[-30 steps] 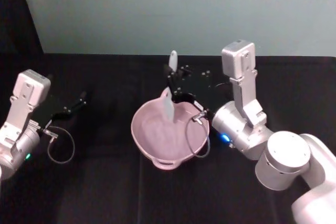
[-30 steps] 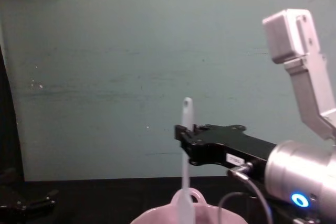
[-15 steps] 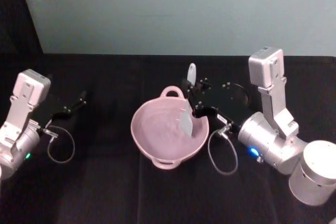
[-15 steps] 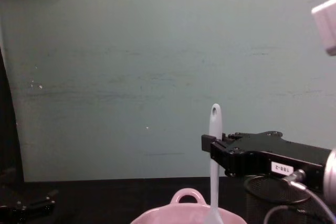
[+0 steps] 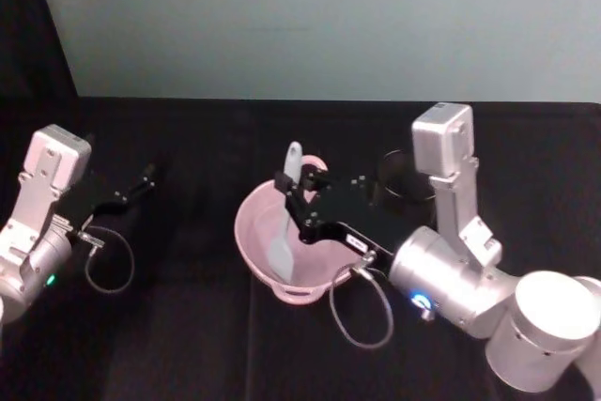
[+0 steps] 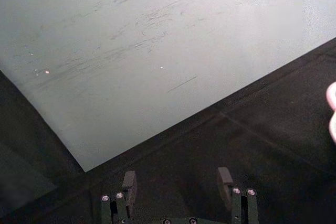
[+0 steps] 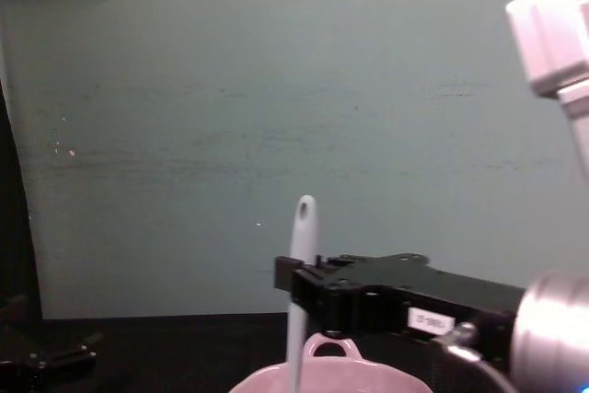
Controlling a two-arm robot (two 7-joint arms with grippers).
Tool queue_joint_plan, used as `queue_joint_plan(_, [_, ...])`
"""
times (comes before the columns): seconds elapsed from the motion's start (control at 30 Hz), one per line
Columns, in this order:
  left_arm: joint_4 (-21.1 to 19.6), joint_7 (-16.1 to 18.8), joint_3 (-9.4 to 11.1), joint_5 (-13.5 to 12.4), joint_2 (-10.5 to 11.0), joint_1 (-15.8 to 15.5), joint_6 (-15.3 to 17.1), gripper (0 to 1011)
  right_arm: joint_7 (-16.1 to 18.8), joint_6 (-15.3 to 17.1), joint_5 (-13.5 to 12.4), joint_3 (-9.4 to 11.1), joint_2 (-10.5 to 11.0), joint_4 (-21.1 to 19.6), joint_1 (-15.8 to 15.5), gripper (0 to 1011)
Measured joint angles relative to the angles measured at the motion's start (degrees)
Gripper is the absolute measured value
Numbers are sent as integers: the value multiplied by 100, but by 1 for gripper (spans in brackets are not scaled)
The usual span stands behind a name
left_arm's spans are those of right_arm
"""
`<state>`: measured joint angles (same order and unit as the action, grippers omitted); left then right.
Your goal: Use the one hand to pick up the spoon and stir the clear water in the bowl.
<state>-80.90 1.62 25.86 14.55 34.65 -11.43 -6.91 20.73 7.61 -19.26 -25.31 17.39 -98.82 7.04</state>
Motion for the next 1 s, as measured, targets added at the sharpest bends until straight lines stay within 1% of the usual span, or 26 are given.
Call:
queue_joint_plan(0.13, [0,0,0,0,0,0,0,1011,-120,-140,118,-111,-170,246,165,112])
queue_joint_plan(0.17, [0,0,0,0,0,0,0,1011,-187,-219,199,-138,-249,366,237,112])
queue_joint_plan(0.23, [0,0,0,0,0,0,0,1011,-269,-289,280,-154,-332,498,308,112])
queue_joint_plan(0.4, [0,0,0,0,0,0,0,1011,-510,-509,563,-151,-553,842,477,112])
queue_joint_plan(0.43, [0,0,0,0,0,0,0,1011,-585,-566,660,-132,-611,945,525,112])
queue_joint_plan(0.5, [0,0,0,0,0,0,0,1011,-665,-610,745,-102,-658,1024,566,112])
queue_joint_plan(0.53, [0,0,0,0,0,0,0,1011,-739,-646,831,-69,-686,1087,592,112])
queue_joint_plan(0.63, [0,0,0,0,0,0,0,1011,-855,-683,975,11,-706,1127,607,112])
queue_joint_plan(0.73, [0,0,0,0,0,0,0,1011,-911,-698,1057,68,-700,1122,604,112])
queue_joint_plan(0.8, [0,0,0,0,0,0,0,1011,-954,-697,1143,167,-658,1044,561,112])
queue_joint_plan(0.9, [0,0,0,0,0,0,0,1011,-963,-652,1188,234,-598,946,502,112])
queue_joint_plan(1.0, [0,0,0,0,0,0,0,1011,-916,-503,1202,319,-494,773,387,112])
